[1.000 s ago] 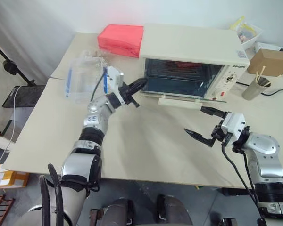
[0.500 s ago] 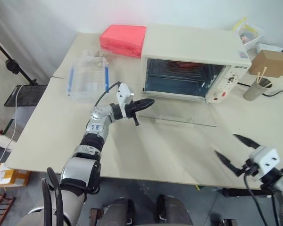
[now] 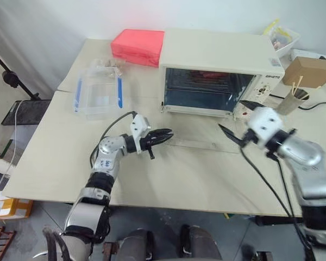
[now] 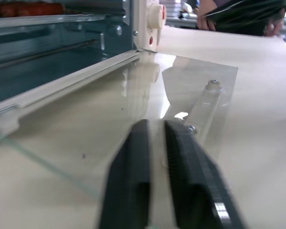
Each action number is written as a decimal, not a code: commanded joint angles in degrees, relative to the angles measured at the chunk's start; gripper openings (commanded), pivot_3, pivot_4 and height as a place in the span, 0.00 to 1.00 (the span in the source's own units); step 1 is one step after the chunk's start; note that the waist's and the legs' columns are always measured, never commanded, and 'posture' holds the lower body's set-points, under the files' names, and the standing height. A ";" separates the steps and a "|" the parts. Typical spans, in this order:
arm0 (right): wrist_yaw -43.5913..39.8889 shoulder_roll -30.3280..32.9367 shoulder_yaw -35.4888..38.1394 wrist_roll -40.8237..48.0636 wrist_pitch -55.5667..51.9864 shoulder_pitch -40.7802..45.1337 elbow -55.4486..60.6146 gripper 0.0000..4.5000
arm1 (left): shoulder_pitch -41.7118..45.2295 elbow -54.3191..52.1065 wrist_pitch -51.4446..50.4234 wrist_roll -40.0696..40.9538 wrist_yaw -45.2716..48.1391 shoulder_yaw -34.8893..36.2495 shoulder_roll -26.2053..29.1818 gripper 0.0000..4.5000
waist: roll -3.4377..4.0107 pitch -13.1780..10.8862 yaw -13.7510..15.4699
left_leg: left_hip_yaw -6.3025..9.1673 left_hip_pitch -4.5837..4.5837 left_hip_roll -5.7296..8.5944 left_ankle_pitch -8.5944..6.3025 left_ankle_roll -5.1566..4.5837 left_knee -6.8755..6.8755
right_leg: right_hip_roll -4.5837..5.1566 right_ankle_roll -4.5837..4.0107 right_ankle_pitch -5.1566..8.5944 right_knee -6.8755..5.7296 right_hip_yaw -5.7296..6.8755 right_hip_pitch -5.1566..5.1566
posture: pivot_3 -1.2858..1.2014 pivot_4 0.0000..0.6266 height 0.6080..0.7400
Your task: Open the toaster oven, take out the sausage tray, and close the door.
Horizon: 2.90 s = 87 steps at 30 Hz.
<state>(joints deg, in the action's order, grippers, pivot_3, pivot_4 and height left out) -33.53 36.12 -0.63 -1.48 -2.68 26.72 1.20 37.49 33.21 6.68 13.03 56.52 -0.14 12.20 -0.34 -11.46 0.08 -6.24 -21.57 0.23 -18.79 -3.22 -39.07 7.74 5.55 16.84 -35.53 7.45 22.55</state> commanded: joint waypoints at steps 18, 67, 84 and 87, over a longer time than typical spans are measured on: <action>25.40 -12.03 -16.77 -25.62 19.39 39.62 -61.08 0.96 | -16.98 -34.62 -15.79 8.82 -13.48 4.33 2.52 1.00 | 0.08 -0.04 -1.70 | 0.24 -0.19 -0.02 0.04 0.03 0.04 | -0.11 -0.01 0.01 -0.02 0.18 0.01 | 0.52 0.24 1.00; 4.29 4.93 -4.04 -28.30 4.29 -9.64 20.22 0.00 | 27.11 22.08 -3.78 7.01 -2.82 10.70 -1.65 1.00 | 0.09 -0.06 0.35 | 0.83 -1.12 0.16 0.44 -0.07 -0.11 | -0.29 0.00 0.00 0.05 1.52 0.35 | 0.52 0.24 1.00; 0.52 3.25 -6.60 -25.99 8.33 -11.83 23.95 0.00 | 12.59 -14.64 -76.32 28.74 -7.83 13.88 10.41 1.00 | 0.08 -0.06 0.98 | 0.98 -0.81 0.17 0.45 -0.05 -0.14 | -0.31 0.00 0.01 0.04 0.87 0.03 | 0.52 0.24 1.00; -1.41 3.40 -9.85 -25.49 11.56 -7.72 20.16 0.00 | 13.30 -14.87 -84.71 33.05 -14.84 19.88 6.03 1.00 | 0.08 -0.06 0.96 | 0.93 -0.74 0.17 0.46 -0.03 -0.15 | -0.33 0.00 0.01 0.02 0.77 0.02 | 0.52 0.24 1.00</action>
<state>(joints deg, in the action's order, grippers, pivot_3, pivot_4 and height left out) -34.39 39.65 -10.06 -28.07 6.48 17.18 21.19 50.00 20.36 -73.87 42.61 45.04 16.92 19.83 -0.25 -11.52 1.03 -5.32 -22.30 0.40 -18.33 -3.25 -39.22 7.42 5.55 16.85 -35.51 8.20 22.56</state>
